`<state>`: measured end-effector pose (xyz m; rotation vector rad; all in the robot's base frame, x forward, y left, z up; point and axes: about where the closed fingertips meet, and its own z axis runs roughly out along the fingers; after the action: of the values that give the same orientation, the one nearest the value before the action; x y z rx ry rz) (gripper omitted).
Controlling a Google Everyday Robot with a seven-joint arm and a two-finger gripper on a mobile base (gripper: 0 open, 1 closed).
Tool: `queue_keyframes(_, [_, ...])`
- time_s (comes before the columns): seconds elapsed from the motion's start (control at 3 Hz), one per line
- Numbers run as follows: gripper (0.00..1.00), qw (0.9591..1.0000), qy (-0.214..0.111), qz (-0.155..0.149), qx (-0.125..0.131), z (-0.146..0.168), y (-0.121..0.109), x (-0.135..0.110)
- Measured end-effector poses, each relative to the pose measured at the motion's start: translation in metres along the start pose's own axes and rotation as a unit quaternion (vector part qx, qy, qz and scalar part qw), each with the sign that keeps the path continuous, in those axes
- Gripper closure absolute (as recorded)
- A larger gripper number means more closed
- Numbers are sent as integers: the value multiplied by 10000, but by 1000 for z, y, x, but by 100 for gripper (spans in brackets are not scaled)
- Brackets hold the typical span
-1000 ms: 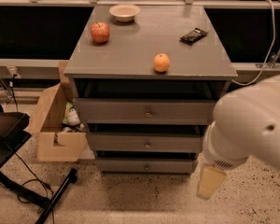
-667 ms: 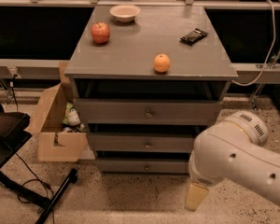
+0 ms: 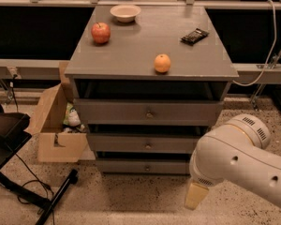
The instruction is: Open middle drawer
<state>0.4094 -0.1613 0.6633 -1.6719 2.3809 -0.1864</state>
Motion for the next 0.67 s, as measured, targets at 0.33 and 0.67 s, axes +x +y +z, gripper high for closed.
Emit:
queue_keyframes(0.33, [0,9999,89,-74,-89,23,3,-9])
queue_keyframes(0.67, [0,9988,211,-384,-209,76,10,-33])
